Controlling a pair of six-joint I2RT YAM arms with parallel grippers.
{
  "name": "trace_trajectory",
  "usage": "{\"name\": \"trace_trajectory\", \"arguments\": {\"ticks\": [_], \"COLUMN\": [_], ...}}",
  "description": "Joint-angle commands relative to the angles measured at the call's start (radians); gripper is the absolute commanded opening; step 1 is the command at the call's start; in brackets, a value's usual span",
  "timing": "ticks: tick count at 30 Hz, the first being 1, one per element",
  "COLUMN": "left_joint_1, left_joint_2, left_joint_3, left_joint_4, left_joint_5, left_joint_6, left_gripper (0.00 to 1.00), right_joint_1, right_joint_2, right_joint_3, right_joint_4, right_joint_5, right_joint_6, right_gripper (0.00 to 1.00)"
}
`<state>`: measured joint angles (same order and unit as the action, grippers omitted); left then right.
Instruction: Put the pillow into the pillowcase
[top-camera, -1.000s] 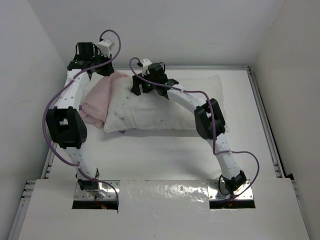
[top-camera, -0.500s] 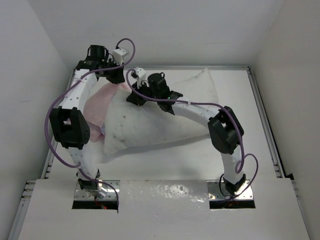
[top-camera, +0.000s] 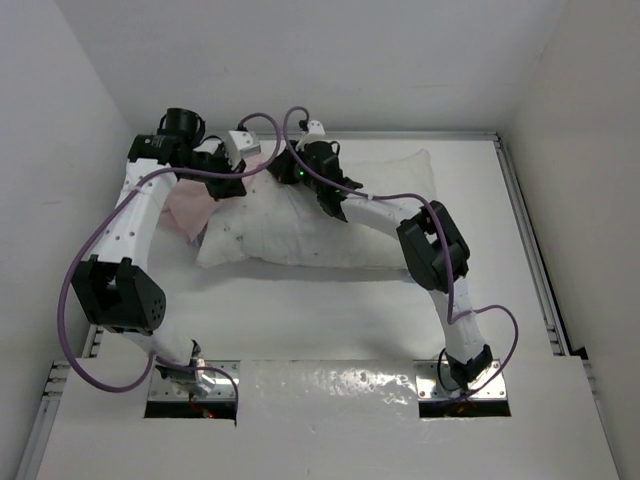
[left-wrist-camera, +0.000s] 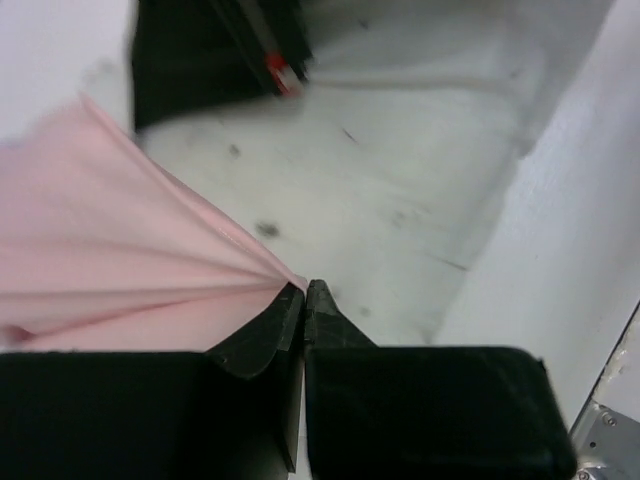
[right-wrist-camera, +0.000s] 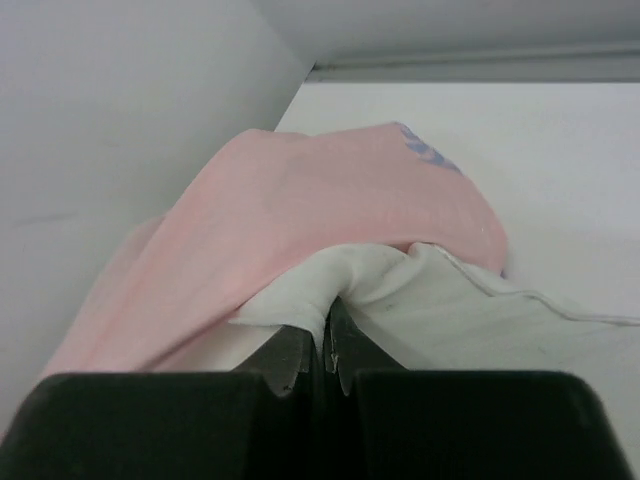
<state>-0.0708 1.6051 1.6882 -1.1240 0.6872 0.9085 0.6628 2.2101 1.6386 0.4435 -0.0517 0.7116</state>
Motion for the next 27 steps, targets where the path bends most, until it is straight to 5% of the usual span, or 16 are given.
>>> {"name": "trace_trajectory", "arguments": {"ticks": [1, 7, 8, 10, 11, 14, 17, 20, 21, 22, 24, 27], "left_joint_1": [-0.015, -0.015, -0.015, -0.015, -0.015, -0.006, 0.067, 0.187, 0.201, 0.215, 0.218, 0.218], "left_joint_2": [-0.051, -0.039, -0.036, -0.03, -0.033, -0.042, -0.068, -0.094, -0.102, -0.111, -0.145, -0.174], "left_joint_3": [-0.07, -0.128, -0.125, -0.117, -0.113, -0.088, -0.093, -0.105, -0.114, -0.143, -0.189, -0.287], "left_joint_4": [-0.059, 0.059, 0.075, 0.111, 0.124, 0.144, 0.173, 0.197, 0.205, 0.208, 0.23, 0.285], "left_joint_5": [0.095, 0.067, 0.071, 0.057, 0.045, -0.047, -0.089, -0.119, -0.145, -0.173, -0.248, -0.323], "left_joint_6": [0.032, -0.091, -0.13, -0.173, -0.186, -0.215, -0.258, -0.306, -0.309, -0.309, -0.296, -0.287], "left_gripper": [0.0, 0.01, 0.09, 0.25, 0.31, 0.44, 0.56, 0.57, 0.56, 0.53, 0.43, 0.39], "right_joint_1": [-0.055, -0.063, -0.066, -0.069, -0.071, -0.074, -0.072, -0.069, -0.069, -0.065, -0.042, 0.024], "right_joint_2": [-0.012, -0.015, -0.024, -0.049, -0.059, -0.119, -0.206, -0.282, -0.327, -0.346, -0.387, -0.414], "right_joint_3": [0.04, 0.011, 0.006, -0.003, -0.002, 0.018, -0.002, -0.063, -0.083, -0.086, -0.094, -0.111], "right_joint_4": [0.143, 0.094, 0.075, 0.034, 0.012, -0.1, -0.184, -0.235, -0.253, -0.302, -0.353, -0.44], "right_joint_5": [0.253, 0.242, 0.216, 0.19, 0.137, 0.022, -0.036, -0.071, -0.107, -0.123, -0.148, -0.146], "right_joint_6": [0.085, 0.022, -0.032, -0.139, -0.177, -0.354, -0.484, -0.563, -0.581, -0.598, -0.649, -0.779], "right_gripper": [0.0, 0.01, 0.08, 0.48, 0.77, 0.99, 0.99, 0.96, 0.87, 0.58, 0.35, 0.58]}}
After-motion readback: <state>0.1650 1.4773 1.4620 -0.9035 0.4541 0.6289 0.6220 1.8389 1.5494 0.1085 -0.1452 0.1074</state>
